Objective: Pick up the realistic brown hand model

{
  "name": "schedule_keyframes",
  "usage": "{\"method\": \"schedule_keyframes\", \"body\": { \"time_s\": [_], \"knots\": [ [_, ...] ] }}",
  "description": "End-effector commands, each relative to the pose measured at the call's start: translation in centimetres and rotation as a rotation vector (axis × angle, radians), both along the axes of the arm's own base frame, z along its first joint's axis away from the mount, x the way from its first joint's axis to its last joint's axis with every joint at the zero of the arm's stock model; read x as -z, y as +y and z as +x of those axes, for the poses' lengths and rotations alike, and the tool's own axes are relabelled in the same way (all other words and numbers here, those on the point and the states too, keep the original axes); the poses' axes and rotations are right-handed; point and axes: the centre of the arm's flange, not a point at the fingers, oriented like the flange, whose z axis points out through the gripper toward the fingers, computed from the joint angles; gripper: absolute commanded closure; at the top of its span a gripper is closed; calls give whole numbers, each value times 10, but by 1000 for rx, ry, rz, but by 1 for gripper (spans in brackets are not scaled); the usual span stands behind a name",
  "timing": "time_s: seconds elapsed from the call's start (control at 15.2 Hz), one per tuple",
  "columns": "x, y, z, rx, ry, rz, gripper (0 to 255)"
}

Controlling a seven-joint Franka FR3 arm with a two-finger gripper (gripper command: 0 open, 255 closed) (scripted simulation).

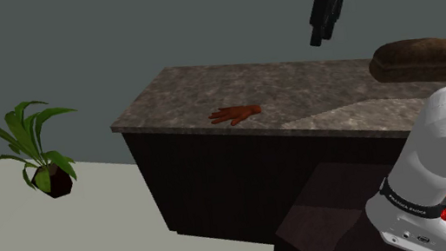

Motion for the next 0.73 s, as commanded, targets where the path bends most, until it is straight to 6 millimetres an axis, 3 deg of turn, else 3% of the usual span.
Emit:
{"method": "schedule_keyframes", "body": {
  "time_s": [0.0,0.66],
  "knots": [
    [0,0,0,0,0,0,0],
    [95,-14,98,-252,34,-37,0]
  ]
}}
